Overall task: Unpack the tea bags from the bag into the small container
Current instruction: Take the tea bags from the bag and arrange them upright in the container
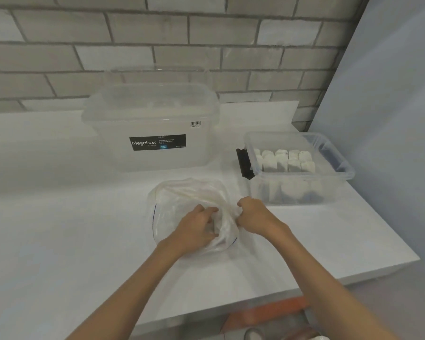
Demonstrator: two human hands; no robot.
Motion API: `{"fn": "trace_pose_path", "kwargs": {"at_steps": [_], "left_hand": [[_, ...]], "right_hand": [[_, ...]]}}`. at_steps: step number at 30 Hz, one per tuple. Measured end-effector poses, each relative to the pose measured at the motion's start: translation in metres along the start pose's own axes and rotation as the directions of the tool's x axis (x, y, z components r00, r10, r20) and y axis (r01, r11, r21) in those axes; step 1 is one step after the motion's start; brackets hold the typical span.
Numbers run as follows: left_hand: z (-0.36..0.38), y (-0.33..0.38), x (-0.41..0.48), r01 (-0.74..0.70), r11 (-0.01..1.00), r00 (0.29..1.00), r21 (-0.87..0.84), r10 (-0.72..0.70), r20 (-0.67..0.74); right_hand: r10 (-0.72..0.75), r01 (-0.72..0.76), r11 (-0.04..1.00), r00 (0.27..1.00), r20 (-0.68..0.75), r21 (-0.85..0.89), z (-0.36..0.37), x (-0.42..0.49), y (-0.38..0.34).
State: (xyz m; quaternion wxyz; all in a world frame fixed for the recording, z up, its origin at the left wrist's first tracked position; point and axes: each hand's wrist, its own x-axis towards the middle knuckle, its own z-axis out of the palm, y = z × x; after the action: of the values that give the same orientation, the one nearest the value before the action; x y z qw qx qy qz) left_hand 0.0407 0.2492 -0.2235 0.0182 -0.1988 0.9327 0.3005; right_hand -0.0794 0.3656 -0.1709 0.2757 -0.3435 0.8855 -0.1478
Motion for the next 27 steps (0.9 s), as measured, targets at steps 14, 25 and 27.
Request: {"fn": "trace_pose_path", "kwargs": {"at_steps": [14, 25, 27], "left_hand": [[0.014, 0.006, -0.002, 0.086, 0.991, 0.991, 0.098, -0.074, -0.112], [-0.024, -0.001, -0.020, 0.081, 0.976, 0.982, -0.200, -0.112, -0.149], [-0.042, -0.001, -0.027, 0.073, 0.973, 0.977, -0.220, -0.114, -0.181]], "right_hand": [[-0.019, 0.048, 0.912, 0.997, -0.074, 0.407, 0.021, 0.004, 0.009], [-0.006, 0.064, 0.957, 0.980, -0.200, 0.282, 0.019, 0.004, 0.014], [0.006, 0.045, 0.963, 0.982, -0.188, 0.266, 0.016, 0.001, 0.015]]}}
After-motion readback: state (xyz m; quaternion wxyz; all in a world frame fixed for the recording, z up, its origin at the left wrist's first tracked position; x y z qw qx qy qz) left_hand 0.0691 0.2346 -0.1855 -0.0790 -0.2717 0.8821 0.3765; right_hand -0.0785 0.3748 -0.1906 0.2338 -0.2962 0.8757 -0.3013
